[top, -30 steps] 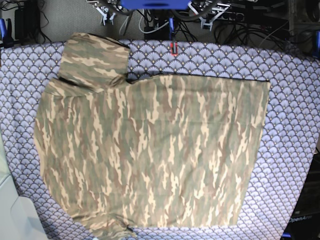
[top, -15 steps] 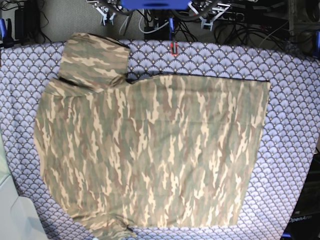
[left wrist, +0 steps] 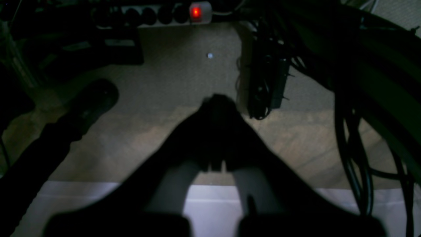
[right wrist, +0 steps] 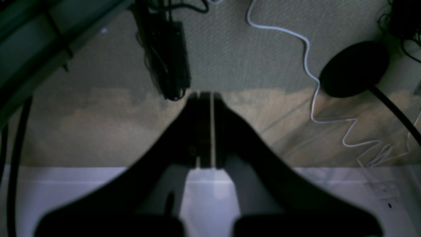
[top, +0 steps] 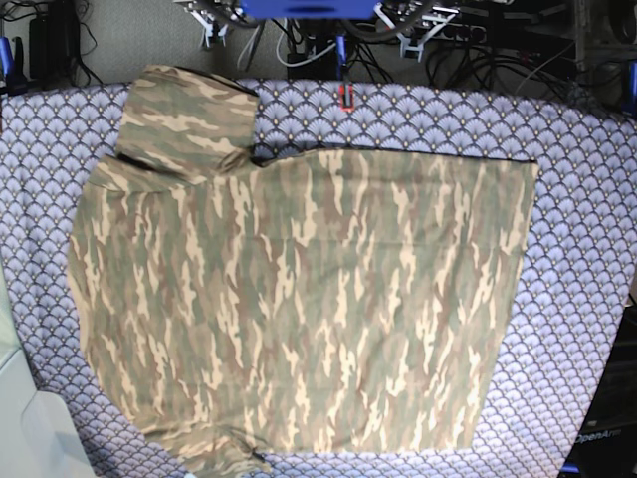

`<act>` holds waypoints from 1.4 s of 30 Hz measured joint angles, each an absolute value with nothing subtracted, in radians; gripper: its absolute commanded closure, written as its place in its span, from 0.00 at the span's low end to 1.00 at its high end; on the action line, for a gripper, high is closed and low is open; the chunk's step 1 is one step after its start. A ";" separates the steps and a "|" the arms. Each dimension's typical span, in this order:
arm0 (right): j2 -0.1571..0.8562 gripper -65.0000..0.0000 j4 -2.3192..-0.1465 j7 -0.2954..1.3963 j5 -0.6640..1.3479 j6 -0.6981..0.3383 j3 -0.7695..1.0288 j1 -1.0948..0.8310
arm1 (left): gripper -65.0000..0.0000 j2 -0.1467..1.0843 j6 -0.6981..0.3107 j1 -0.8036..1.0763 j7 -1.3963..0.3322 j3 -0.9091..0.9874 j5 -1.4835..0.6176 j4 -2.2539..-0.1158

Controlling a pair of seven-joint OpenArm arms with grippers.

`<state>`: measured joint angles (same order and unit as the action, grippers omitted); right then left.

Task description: Fold the T-shirt properly

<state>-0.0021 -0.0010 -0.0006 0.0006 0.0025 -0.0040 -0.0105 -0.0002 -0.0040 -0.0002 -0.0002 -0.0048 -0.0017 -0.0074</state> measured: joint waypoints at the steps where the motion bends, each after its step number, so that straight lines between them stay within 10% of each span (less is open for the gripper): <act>1: -0.002 1.00 -0.001 -0.001 0.001 0.003 -0.004 -0.009 | 1.00 0.000 -0.004 0.000 0.000 -0.005 -0.002 -0.007; 13: -0.002 1.00 -0.002 -0.197 0.001 0.001 -0.004 -0.129 | 1.00 0.000 -0.005 0.083 0.009 -0.005 -0.002 -0.009; 27: 0.064 1.00 -0.004 -0.756 0.000 -0.007 -0.008 -0.397 | 1.00 0.065 -0.014 0.263 0.424 -0.002 -0.007 -0.006; 42: 0.128 1.00 -0.002 -1.347 0.005 -0.007 -0.001 -0.656 | 1.00 0.116 -0.266 0.538 1.105 0.000 -0.189 -0.006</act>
<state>0.1280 -0.0025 -1.3472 0.0051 -0.0071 -0.0010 -0.6559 0.1162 -0.2661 0.5381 1.1049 -0.0002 -0.1886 -0.0055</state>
